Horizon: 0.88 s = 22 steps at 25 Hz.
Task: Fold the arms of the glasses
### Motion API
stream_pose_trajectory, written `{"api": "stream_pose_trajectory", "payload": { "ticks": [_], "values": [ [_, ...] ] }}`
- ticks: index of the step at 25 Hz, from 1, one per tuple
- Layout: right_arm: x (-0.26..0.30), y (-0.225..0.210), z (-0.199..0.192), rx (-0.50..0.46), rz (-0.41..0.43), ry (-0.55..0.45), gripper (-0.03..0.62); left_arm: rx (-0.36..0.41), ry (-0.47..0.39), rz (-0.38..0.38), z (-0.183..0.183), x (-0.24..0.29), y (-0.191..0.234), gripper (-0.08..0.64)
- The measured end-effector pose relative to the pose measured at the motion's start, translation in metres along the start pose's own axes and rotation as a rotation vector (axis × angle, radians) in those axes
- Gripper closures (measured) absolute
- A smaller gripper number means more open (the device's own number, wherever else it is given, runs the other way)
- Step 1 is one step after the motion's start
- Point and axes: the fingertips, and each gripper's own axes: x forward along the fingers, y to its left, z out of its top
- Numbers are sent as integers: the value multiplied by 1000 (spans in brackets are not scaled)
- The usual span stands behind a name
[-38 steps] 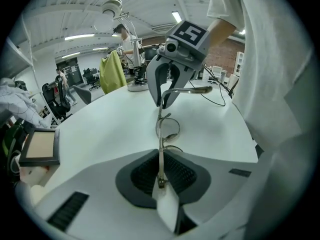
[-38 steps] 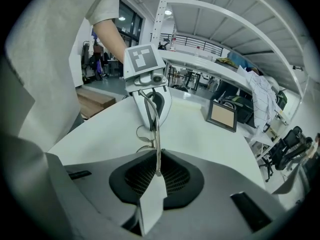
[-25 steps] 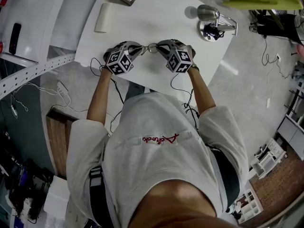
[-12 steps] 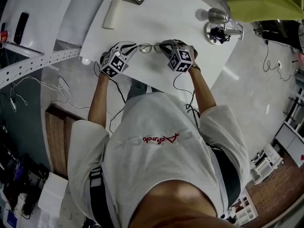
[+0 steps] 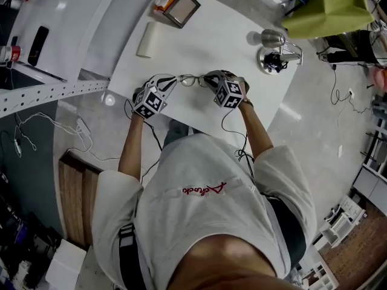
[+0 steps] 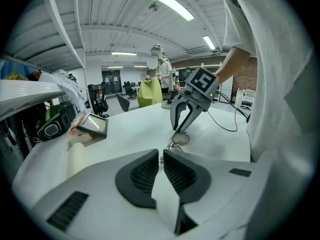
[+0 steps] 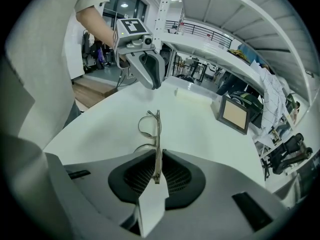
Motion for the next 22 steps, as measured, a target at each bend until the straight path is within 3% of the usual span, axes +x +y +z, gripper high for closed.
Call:
{"api": "stream_pose_trajectory", "payload": {
  "ticks": [3,9,15,19,22],
  "values": [
    [-5,-9,2,16,-31,-5,495,13,-23,3,10,2,3,502],
    [-23,-31,16,17,-131,-17,491,55,-70,28,34,3,17,502],
    [-54,-30,32,70,-232,-78,496,19,-109,37,51,-3,8,505],
    [-77,-44,44,168,-321,-152,558,-11,-167,41,74,-7,9,529],
    [-94,-53,52,287,-374,-245,565,-54,-217,35,88,-11,9,529]
  ]
}}
